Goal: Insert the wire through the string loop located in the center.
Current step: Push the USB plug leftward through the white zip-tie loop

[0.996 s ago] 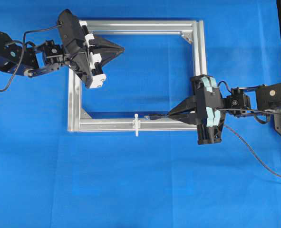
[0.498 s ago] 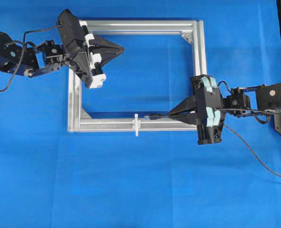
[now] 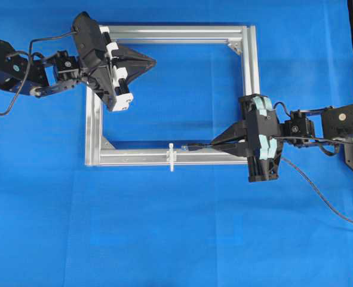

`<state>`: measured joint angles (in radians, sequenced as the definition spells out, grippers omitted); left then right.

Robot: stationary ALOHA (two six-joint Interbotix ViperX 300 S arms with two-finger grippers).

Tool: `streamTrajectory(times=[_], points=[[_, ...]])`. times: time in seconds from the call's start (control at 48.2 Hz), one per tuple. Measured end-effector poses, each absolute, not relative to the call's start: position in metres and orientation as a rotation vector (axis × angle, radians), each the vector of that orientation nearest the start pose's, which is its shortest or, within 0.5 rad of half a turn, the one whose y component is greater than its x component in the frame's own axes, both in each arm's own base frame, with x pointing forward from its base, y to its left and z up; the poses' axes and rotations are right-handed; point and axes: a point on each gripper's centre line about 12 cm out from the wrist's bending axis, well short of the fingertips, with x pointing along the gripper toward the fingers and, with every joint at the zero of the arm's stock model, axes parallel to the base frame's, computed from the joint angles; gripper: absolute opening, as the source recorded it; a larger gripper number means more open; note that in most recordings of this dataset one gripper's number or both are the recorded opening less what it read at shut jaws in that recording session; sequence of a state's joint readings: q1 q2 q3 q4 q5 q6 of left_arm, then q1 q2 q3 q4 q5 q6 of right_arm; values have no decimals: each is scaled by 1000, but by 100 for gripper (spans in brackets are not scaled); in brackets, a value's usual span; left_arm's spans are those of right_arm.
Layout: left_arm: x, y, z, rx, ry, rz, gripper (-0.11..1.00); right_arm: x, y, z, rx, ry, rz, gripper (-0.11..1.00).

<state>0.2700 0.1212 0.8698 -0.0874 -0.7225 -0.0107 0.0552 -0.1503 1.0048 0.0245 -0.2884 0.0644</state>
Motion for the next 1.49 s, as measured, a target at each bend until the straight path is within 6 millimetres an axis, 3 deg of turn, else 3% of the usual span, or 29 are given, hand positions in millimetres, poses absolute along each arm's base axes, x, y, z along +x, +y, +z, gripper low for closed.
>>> streamTrajectory(times=[0.83,1.494], points=[[358,106,136,-104,256,336,0,313,17,139,65,571,23,-3],[358,106,135,-104,257,336,0,362,19,123,66,564,22,-3]])
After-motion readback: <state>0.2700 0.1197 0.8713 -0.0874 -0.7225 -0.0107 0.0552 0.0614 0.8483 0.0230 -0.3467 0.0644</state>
